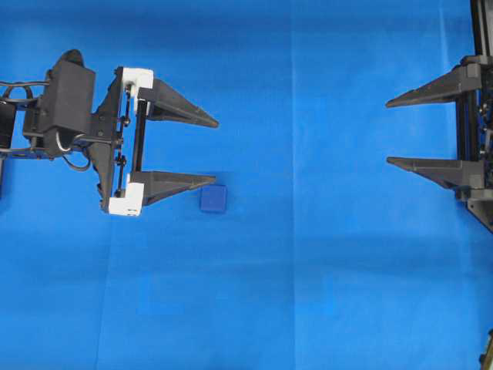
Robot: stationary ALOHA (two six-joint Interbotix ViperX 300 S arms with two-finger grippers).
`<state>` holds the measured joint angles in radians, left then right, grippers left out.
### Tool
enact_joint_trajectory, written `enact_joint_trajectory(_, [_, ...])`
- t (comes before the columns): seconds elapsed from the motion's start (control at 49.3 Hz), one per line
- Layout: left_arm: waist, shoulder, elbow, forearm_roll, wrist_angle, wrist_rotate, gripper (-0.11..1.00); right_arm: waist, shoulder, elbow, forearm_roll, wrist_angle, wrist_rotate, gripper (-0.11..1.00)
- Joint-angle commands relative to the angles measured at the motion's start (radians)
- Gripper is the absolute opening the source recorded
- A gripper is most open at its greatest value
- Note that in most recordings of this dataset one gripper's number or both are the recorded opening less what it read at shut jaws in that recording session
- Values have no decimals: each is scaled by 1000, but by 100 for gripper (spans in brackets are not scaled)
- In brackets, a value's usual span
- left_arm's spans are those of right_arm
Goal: Handover the blue block to the right arm after grasping it with the left arm, then place it in the designated position.
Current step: 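Move the left gripper toward the blue cube and lower around it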
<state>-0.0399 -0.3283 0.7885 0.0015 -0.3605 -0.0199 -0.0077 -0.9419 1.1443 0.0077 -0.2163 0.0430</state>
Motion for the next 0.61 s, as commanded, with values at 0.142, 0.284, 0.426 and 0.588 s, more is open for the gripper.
enact_joint_trajectory(0.142, [-6, 3, -133, -3, 301, -2, 93, 0, 6, -28, 2, -5, 2, 96])
enact_joint_trajectory(0.284, [-11, 21, -227, -3, 529, -20, 93, 0, 6, -28, 3, -5, 2, 96])
enact_joint_trajectory(0.426, [-11, 46, -313, 0, 736, -67, 93, -2, 6, -29, 2, -5, 2, 96])
enact_joint_trajectory(0.588, [-23, 87, -394, 0, 900, -81, 93, -2, 6, -28, 3, -3, 2, 96])
